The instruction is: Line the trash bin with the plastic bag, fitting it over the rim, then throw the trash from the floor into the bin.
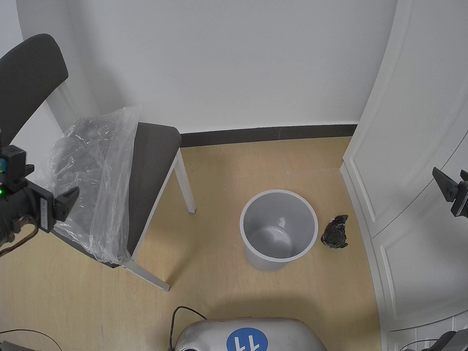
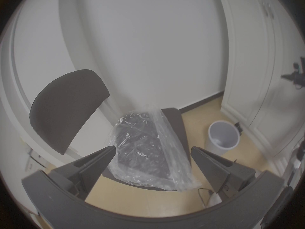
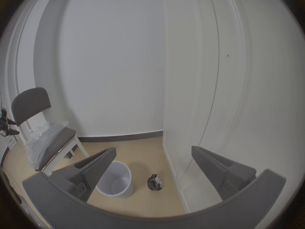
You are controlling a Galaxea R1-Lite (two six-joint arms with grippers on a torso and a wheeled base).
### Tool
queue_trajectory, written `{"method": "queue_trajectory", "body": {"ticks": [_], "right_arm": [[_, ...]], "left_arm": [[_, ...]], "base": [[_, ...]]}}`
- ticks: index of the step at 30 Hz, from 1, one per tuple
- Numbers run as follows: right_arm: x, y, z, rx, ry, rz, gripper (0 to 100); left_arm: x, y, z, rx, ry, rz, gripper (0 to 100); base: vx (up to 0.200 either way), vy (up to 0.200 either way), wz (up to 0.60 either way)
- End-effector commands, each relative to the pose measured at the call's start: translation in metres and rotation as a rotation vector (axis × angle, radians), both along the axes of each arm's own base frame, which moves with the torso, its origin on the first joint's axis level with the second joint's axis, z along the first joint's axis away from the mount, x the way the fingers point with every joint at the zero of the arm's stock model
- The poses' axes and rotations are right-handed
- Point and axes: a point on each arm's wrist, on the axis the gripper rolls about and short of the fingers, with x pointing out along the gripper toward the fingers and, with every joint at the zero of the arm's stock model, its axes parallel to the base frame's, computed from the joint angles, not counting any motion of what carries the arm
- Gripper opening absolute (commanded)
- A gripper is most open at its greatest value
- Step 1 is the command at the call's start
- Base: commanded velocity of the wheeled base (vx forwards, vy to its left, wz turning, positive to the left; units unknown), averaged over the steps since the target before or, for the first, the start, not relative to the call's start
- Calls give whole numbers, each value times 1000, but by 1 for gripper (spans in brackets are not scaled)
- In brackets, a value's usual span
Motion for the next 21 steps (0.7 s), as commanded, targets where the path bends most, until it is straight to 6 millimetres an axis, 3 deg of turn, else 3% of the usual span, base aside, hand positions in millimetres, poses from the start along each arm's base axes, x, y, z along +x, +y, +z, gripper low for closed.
{"method": "queue_trajectory", "body": {"ticks": [1, 9, 21], "right_arm": [[18, 9, -11, -36, 97, 14, 100], [15, 11, -18, -53, 164, 62, 100], [13, 12, -25, -60, 214, 99, 100]], "left_arm": [[40, -59, -18, 241, 183, -51, 100], [40, -71, -34, 393, 297, -30, 100], [56, -81, -78, 552, 426, 32, 100]], "base": [[0, 0, 0], [0, 0, 0], [0, 0, 0]]}}
